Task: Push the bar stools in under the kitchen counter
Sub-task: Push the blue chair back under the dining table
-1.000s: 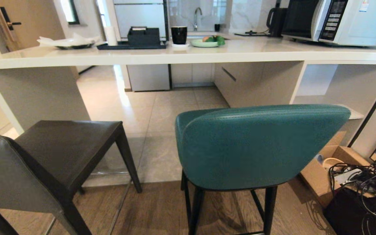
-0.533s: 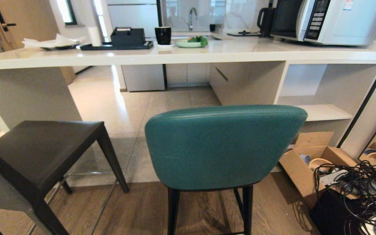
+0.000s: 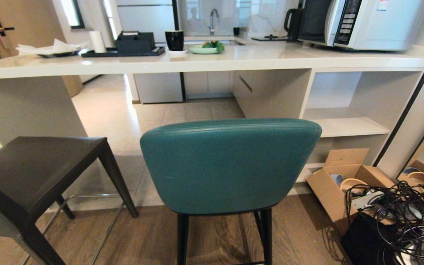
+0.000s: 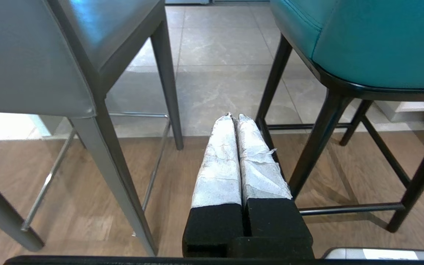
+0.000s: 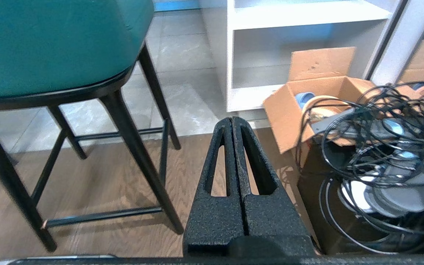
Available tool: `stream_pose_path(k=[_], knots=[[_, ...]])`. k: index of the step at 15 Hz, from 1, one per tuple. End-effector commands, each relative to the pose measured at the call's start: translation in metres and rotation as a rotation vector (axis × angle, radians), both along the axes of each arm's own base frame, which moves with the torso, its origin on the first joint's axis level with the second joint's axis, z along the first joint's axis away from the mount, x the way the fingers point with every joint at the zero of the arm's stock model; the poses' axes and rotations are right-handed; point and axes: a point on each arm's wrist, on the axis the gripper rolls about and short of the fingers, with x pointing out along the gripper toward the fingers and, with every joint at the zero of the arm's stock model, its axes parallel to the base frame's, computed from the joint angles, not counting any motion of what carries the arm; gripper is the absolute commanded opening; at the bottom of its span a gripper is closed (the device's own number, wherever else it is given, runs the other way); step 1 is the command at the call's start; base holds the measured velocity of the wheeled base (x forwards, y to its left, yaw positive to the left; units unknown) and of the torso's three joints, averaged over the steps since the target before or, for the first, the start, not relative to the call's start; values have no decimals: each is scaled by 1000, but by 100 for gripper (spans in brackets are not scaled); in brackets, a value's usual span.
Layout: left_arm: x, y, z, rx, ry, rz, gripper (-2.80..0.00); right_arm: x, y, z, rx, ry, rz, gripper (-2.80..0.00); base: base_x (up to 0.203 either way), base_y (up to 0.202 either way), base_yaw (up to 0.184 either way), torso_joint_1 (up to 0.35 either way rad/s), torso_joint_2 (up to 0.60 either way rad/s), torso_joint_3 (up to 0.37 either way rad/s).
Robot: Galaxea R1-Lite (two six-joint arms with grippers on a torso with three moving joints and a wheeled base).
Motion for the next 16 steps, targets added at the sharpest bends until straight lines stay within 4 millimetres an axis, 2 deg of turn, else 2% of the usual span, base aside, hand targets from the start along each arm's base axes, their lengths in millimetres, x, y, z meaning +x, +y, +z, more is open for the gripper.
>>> stream_pose_path(k=[1, 14, 16], knots=[[0, 0, 0, 0, 2, -1, -280, 0, 0, 0, 0, 3, 0, -280, 0, 0, 0, 0, 0, 0], [1, 0, 1, 1, -31, 0, -280, 0, 0, 1, -3, 2, -4, -280, 0, 0, 0, 0, 0, 0], [-2, 0, 22, -10, -73, -3, -280, -4, 0, 25, 13, -15, -9, -280, 0, 0, 0, 0, 0, 0]])
